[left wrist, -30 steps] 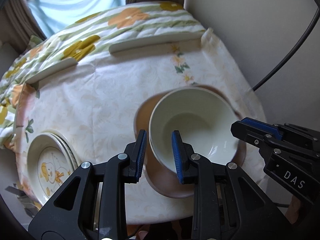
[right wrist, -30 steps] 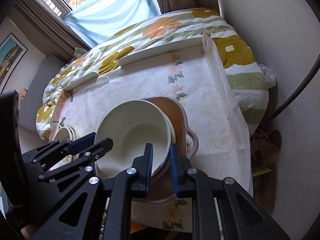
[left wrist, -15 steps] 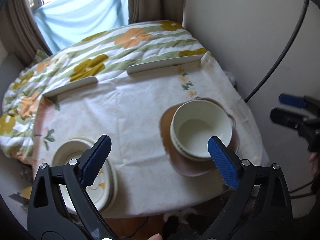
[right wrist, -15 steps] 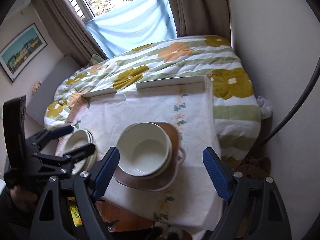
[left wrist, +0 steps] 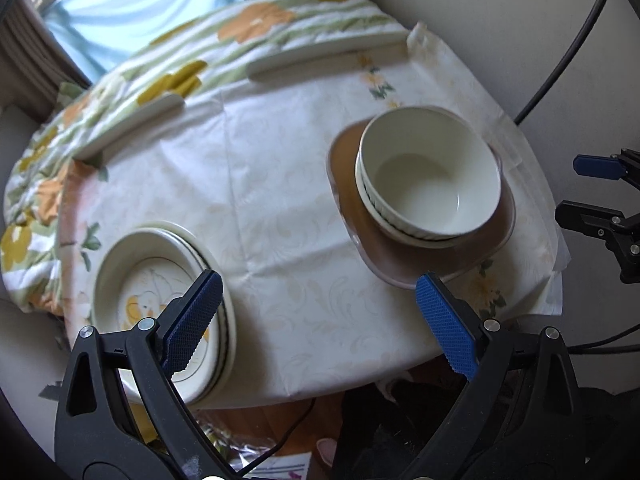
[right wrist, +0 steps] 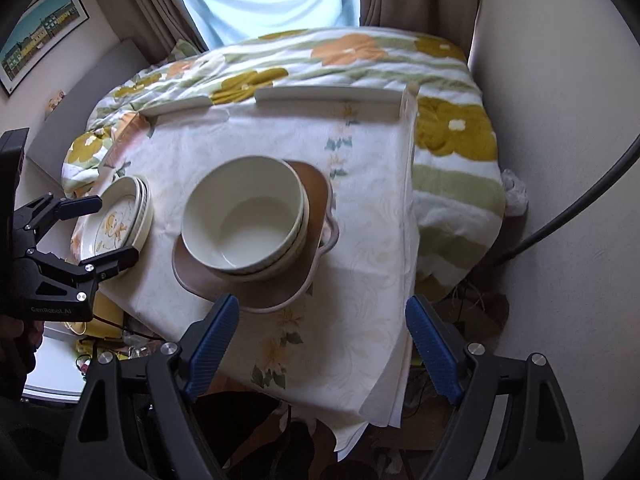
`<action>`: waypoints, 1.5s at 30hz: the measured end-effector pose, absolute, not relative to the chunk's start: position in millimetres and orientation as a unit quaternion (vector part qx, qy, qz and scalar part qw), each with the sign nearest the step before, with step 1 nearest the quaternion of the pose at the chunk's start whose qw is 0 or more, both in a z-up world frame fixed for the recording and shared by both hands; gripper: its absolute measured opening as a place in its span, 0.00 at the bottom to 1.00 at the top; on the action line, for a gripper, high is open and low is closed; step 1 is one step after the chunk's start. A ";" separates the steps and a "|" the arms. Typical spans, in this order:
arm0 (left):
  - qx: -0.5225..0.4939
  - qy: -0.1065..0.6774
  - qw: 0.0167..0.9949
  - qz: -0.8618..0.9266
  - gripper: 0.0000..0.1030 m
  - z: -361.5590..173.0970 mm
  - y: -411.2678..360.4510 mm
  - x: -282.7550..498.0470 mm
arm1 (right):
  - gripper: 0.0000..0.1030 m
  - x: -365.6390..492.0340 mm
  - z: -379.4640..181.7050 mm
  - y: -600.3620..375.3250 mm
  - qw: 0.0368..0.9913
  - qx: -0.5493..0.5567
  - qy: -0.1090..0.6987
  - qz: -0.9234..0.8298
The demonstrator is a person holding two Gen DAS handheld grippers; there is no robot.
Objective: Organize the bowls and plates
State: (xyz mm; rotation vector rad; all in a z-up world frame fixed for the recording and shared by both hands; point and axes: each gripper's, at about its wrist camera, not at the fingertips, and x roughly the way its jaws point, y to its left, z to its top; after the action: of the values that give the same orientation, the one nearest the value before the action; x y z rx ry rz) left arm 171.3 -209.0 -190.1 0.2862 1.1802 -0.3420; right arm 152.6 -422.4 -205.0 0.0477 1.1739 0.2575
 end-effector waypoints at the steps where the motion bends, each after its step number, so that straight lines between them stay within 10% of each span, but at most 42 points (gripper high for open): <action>1: 0.133 0.560 0.802 -0.162 0.94 -195.6 -209.4 175.7 | 0.80 155.2 -210.0 -420.1 0.820 0.020 0.559 0.119; 8: 0.125 0.604 0.762 -0.198 0.93 -228.6 -220.5 200.9 | 0.62 181.2 -243.6 -407.1 0.784 0.014 0.608 0.126; 22: 0.110 0.639 0.722 -0.242 0.25 -277.0 -251.0 220.6 | 0.14 206.1 -289.5 -382.3 0.747 -0.002 0.644 0.163; 45: 0.121 0.584 0.773 -0.215 0.16 -240.4 -246.6 180.3 | 0.13 196.1 -267.9 -368.4 0.794 -0.055 0.576 0.190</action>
State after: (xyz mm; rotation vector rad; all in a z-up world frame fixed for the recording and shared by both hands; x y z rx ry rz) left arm 180.3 -246.6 -240.4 0.2626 1.2662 -0.4653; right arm 196.1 -368.4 -267.9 -0.1181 1.2374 0.4075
